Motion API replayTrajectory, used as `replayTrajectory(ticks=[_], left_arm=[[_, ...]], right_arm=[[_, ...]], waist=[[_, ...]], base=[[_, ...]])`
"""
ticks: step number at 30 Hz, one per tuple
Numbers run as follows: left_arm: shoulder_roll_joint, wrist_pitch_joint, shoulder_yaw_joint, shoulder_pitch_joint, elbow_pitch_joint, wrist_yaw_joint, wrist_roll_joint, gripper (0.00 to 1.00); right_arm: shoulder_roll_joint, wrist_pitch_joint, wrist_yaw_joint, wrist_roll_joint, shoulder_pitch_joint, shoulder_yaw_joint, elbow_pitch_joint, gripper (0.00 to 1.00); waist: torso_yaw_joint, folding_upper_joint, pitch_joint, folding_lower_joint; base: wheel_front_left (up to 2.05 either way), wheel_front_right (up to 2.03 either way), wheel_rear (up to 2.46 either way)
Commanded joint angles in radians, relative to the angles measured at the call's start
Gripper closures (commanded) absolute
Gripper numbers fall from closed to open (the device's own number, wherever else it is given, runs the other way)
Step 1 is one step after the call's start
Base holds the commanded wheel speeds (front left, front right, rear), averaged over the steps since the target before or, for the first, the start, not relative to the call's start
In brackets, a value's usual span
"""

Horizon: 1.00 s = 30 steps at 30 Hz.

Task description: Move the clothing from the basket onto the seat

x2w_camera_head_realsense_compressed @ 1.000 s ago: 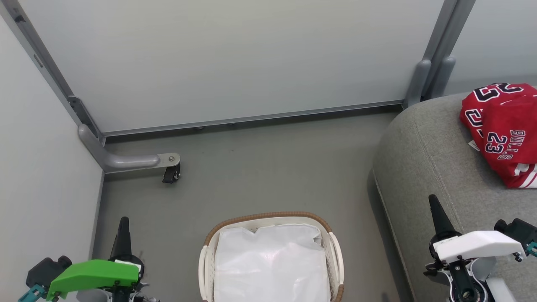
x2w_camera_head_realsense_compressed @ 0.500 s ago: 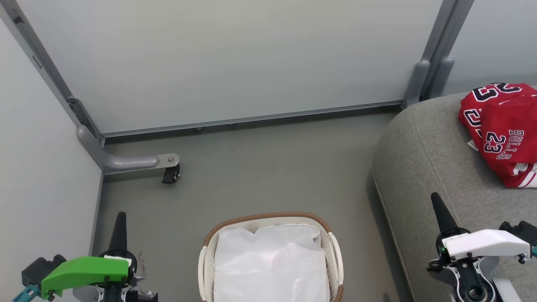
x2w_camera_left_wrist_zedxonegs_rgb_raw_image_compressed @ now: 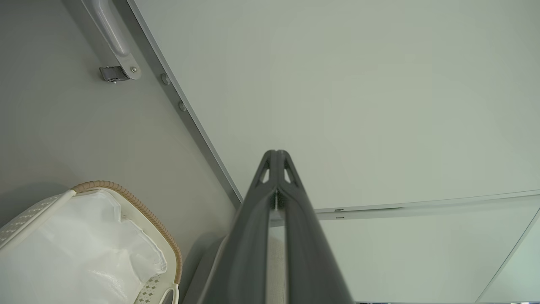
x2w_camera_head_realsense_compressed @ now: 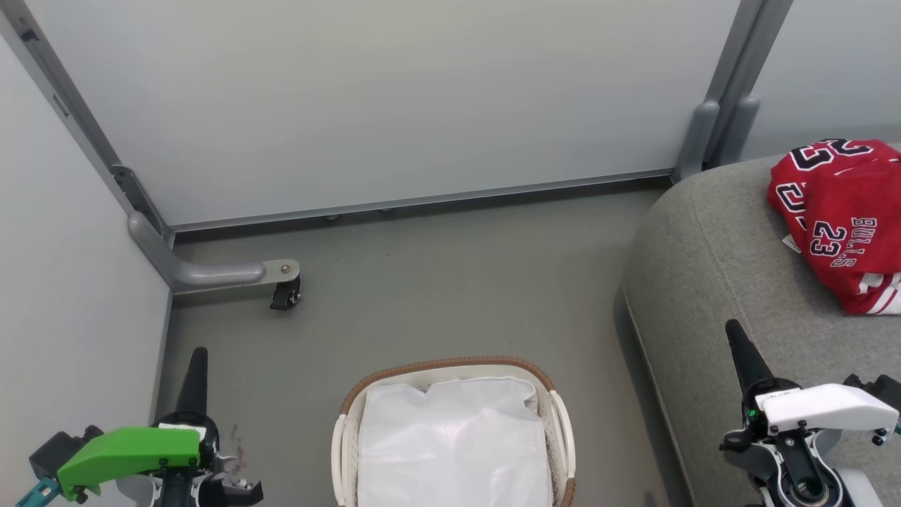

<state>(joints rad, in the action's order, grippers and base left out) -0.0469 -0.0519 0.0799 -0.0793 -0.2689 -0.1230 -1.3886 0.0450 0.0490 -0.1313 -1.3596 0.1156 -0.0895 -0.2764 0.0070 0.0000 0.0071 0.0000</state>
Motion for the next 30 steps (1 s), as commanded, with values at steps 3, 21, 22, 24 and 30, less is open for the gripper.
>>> replayTrajectory(ticks=[3,21,22,24,30], left_arm=[[-0.005,-0.009,0.008,-0.023,0.009,-0.004,-0.037,1.00],[-0.005,-0.044,0.027,-0.031,0.020,-0.009,-0.157,1.00],[-0.005,-0.046,0.028,-0.032,0.021,-0.009,-0.162,1.00],[-0.005,-0.050,0.030,-0.033,0.022,-0.010,-0.172,1.00],[-0.006,-0.062,0.036,-0.036,0.025,-0.010,-0.217,1.00]], right_arm=[[0.006,0.013,0.001,-0.040,-0.005,-0.007,0.012,1.00],[0.008,0.049,0.001,-0.176,-0.009,-0.019,0.027,1.00],[0.007,0.049,0.001,-0.182,-0.009,-0.020,0.027,1.00],[0.008,0.053,0.001,-0.195,-0.010,-0.021,0.028,1.00],[0.008,0.066,0.001,-0.244,-0.012,-0.026,0.033,1.00]], waist=[[-0.001,0.0000,0.000,0.0000],[-0.004,0.0000,-0.003,0.0000],[-0.005,0.0000,-0.003,0.0000],[-0.005,0.0000,-0.003,0.0000],[-0.006,0.0000,-0.004,0.0000]], base=[[0.00,0.00,0.00],[0.00,0.00,0.00],[0.00,0.00,0.00],[0.00,0.00,0.00],[0.00,0.00,0.00]])
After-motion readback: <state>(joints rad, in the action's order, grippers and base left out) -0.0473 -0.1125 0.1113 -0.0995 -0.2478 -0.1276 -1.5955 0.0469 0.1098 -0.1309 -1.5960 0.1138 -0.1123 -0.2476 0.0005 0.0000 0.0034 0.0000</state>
